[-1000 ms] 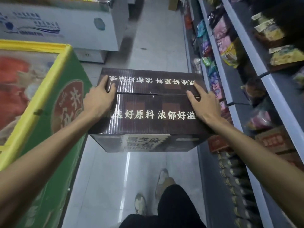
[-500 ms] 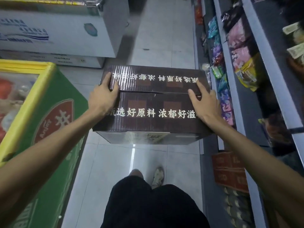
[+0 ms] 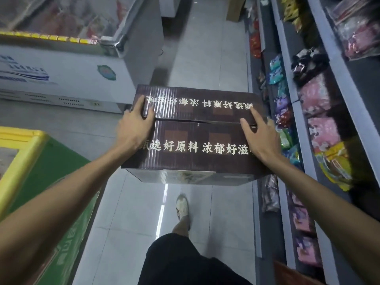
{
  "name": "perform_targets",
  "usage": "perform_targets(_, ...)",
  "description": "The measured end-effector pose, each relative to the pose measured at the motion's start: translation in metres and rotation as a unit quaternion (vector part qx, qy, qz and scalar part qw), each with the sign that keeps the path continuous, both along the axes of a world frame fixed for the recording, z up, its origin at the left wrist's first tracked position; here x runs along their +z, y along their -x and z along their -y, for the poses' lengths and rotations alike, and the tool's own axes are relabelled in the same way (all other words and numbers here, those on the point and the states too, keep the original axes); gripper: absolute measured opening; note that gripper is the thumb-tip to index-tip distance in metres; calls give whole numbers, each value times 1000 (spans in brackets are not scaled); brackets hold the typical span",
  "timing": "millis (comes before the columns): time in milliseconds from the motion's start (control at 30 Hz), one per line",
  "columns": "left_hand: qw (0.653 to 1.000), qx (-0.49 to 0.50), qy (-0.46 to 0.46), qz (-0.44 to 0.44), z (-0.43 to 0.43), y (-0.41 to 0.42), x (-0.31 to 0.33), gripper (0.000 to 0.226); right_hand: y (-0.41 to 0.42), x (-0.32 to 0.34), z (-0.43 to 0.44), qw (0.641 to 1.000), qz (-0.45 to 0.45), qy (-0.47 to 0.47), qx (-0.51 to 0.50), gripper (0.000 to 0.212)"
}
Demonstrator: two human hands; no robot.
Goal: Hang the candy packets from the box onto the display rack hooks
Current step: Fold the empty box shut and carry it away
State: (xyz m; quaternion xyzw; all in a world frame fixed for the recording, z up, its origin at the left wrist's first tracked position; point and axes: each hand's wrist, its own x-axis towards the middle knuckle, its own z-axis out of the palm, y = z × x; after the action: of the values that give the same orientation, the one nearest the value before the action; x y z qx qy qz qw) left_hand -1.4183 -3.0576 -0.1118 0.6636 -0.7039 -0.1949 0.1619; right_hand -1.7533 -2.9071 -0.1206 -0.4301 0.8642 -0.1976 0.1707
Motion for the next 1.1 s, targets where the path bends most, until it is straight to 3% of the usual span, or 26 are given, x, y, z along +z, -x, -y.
perform_targets(400,998,-54,12,-1,269,148,25,57,135,17,248,999,-3,6,-44,65)
perform_targets(767,999,-43,18,28,502,346,32,61,324,10,479,997,33,19,-65,67)
perform_targets(1100,999,-24,32,29,693,445,38,61,436,16,682,999,27,20,-38,68)
